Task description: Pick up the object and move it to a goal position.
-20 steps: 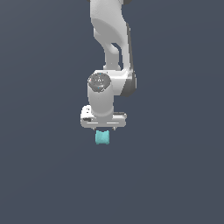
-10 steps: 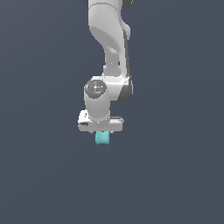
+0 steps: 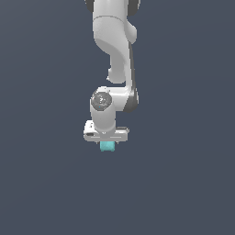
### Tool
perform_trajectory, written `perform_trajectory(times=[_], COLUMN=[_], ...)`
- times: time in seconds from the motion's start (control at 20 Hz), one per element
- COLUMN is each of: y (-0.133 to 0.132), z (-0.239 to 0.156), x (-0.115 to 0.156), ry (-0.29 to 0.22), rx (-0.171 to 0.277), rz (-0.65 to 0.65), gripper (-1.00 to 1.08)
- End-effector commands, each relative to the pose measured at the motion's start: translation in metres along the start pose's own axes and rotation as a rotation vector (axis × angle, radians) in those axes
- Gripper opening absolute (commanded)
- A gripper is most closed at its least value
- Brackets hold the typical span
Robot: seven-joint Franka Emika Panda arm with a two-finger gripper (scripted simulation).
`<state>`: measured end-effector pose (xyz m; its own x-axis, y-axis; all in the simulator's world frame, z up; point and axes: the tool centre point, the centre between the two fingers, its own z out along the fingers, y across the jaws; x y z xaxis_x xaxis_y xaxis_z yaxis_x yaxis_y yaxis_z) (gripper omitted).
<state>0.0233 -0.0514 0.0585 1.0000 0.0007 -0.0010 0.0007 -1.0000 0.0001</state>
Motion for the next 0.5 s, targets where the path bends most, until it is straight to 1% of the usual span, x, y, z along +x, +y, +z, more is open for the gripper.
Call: perform_trajectory(times=[0.0, 0.25, 0.3, 0.45], y=[0.0001, 0.0002, 0.0002, 0.0002], z=[0.0111, 0.0178, 0.0178, 0.0178], x=[-0.0001, 0.0013, 0.0013, 0.0013], ry=[0.001, 0.001, 0.001, 0.001], rx=[0.000, 0.000, 0.000, 0.000], rz=[0.000, 0.000, 0.000, 0.000], gripper=[1.00, 1.00, -1.00, -1.00])
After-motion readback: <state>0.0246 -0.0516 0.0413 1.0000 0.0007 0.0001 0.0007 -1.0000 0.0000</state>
